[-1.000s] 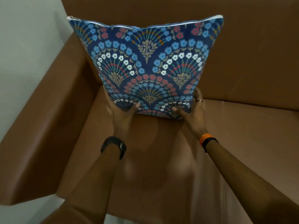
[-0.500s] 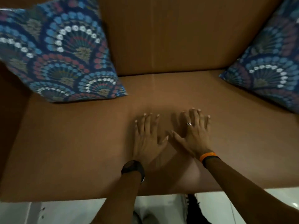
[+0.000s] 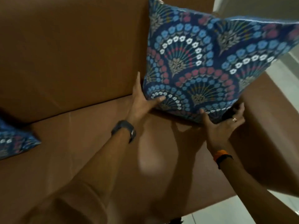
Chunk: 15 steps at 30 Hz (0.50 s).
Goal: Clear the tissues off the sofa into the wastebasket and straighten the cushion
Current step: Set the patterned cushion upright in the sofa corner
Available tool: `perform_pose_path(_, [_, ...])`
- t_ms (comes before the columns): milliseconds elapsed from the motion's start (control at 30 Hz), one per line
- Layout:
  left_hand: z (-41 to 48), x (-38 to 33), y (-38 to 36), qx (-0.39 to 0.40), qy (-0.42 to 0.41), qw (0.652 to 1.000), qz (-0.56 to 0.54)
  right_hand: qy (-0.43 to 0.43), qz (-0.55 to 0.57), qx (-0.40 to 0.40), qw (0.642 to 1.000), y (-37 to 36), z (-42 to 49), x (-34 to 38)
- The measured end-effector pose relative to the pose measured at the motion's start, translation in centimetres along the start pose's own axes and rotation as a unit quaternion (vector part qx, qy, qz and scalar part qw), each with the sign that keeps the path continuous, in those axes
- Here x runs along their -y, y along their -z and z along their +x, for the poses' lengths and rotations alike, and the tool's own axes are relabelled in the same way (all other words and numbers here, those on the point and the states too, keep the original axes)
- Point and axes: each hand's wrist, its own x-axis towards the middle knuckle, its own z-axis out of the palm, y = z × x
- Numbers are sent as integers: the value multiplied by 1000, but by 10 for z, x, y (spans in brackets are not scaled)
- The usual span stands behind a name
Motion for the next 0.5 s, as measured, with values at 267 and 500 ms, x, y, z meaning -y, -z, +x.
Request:
perform_pose_path(267, [22,-30,8,3,-37,999,-10,16,82,169,982,-12,37,13])
perform_pose_path(500, [-46,19,71,-207,-38,977,-22,75,143,324,932,-74,45,75])
